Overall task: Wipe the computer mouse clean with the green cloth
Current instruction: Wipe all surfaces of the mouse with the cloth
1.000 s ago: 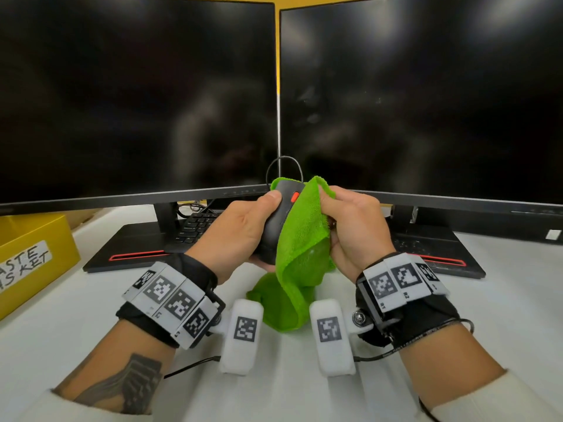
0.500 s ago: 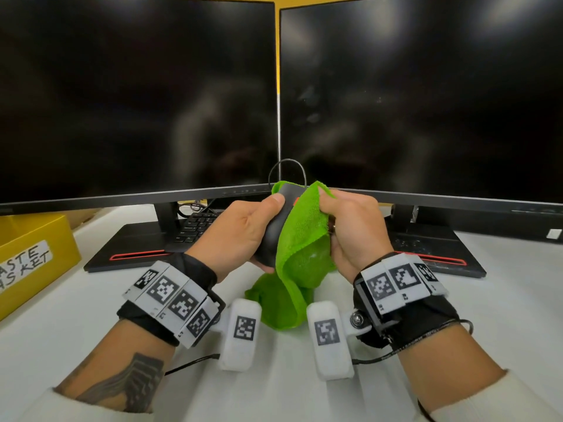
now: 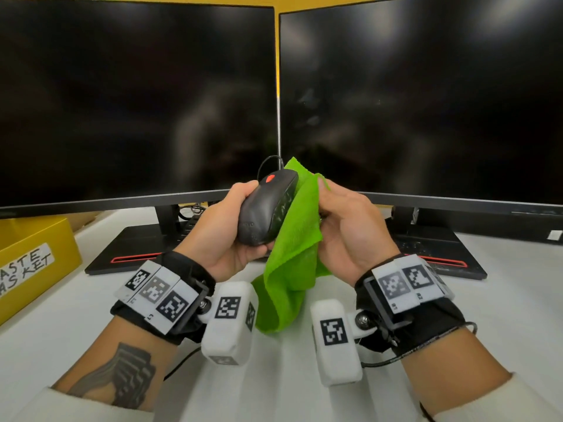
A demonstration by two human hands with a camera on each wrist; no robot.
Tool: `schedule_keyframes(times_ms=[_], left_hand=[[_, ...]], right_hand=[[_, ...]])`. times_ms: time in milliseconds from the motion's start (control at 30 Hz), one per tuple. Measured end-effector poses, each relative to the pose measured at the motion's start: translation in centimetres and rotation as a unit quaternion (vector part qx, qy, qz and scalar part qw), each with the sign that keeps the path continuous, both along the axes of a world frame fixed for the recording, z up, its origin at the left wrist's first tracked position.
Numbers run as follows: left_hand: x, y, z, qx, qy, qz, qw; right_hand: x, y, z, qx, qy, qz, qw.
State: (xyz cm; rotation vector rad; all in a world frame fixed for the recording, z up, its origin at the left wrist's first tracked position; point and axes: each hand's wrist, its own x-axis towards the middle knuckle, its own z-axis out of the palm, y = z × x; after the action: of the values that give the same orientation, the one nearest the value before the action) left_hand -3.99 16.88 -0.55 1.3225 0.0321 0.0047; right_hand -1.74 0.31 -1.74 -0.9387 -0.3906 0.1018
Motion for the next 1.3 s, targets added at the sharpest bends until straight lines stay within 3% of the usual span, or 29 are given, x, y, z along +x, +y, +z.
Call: schedule_keyframes(times_ms=[167, 300, 500, 600, 733, 1000, 1167, 1300], left_hand=[[-0.2, -0.7, -0.4, 0.027, -0.004, -0.028, 0.999], [0.0, -0.3, -0.3, 0.009, 0.003, -0.028, 1.0], [-0.2, -0.2, -0.2, -0.038, 0.006, 0.001, 0.999], [0.0, -0.1, -0.2, -0.028, 0.007, 0.006, 1.0], [0.4, 0.3, -0.7, -0.019, 0.01, -0.034, 0.999], [0.3, 0.1, -0.6, 0.04, 0.023, -0.026, 0.999], [-0.1, -0.1, -0.4, 0.019, 0.007, -0.01, 1.0], [0.0, -0.1, -0.6, -0.007, -0.002, -0.008, 1.0]], right_hand=[[0.1, 1.0, -0.4, -0.01, -0.019, -0.067, 0.998], [0.0, 1.2, -1.0, -0.012, -0.058, -0.002, 0.998], [0.5, 2.0, -2.4, -0.139, -0.157, -0.037, 0.977], [0.5, 1.8, -2.3, -0.136, -0.151, -0.052, 0.978], [0.3, 1.3, -1.5, -0.064, -0.099, -0.031, 0.993], [0.7, 1.1, -1.0, -0.07, -0.011, -0.115, 0.991], [0.5, 1.3, -1.5, -0.072, -0.052, -0.068, 0.994], [0.6, 1.6, -2.3, -0.14, -0.126, -0.046, 0.981]])
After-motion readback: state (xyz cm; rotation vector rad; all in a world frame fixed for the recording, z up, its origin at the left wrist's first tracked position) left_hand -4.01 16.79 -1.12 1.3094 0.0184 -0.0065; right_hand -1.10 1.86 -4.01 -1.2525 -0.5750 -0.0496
